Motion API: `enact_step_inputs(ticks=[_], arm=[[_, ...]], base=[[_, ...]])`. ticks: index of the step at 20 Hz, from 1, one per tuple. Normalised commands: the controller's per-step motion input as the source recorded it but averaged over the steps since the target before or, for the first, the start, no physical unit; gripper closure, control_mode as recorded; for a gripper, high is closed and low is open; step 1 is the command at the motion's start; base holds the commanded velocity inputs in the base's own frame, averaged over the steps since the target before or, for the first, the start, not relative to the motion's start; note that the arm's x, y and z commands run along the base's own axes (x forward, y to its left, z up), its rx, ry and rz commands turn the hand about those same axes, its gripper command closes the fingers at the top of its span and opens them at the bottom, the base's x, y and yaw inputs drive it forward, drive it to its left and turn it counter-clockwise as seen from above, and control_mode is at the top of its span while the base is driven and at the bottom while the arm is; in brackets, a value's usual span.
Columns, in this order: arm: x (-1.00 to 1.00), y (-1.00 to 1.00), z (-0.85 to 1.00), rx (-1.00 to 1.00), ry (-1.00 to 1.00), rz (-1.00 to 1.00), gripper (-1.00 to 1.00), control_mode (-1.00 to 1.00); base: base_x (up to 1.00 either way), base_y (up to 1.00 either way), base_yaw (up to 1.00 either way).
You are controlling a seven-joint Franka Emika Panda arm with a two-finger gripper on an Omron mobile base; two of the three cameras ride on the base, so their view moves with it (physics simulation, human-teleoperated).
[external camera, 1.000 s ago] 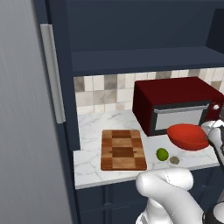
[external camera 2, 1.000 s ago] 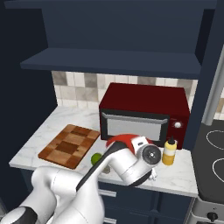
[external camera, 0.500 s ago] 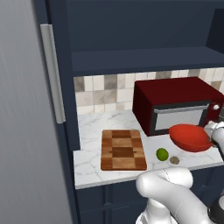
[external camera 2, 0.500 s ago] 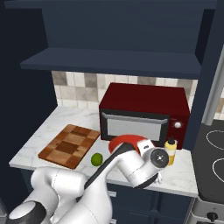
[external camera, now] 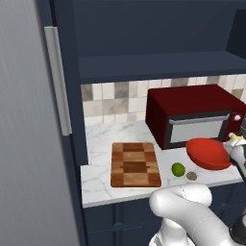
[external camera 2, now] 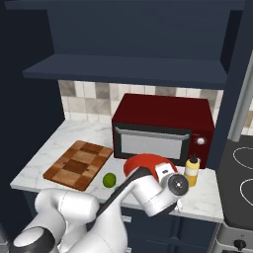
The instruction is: Open the cabinet. Place the bowl and condiment on the counter. Then place the lime and garlic on the cutting board.
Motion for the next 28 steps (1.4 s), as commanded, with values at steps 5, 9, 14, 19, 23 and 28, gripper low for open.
enact_step_inputs(ticks=[5, 9, 14, 19, 23, 28], arm=[[0.02, 0.00, -0.21, 0.00, 0.00, -0.03, 1.00, -1.00], [0.06, 0.00, -0.16, 0.00, 0.00, -0.04, 1.00, -1.00], [0.08, -0.02, -0.07, 0.00, 0.00, -0.05, 1.00, -1.00], [0.05, -0.18, -0.07, 0.00, 0.00, -0.07, 1.00, -1.00], [0.03, -0.23, -0.07, 0.00, 0.00, -0.08, 1.00, -1.00], [0.00, -0.22, -0.03, 0.00, 0.00, -0.08, 1.00, -1.00]], base=[[0.00, 0.00, 0.00], [0.00, 0.00, 0.00], [0.00, 0.00, 0.00], [0.00, 0.00, 0.00], [0.00, 0.00, 0.00], [0.00, 0.00, 0.00]])
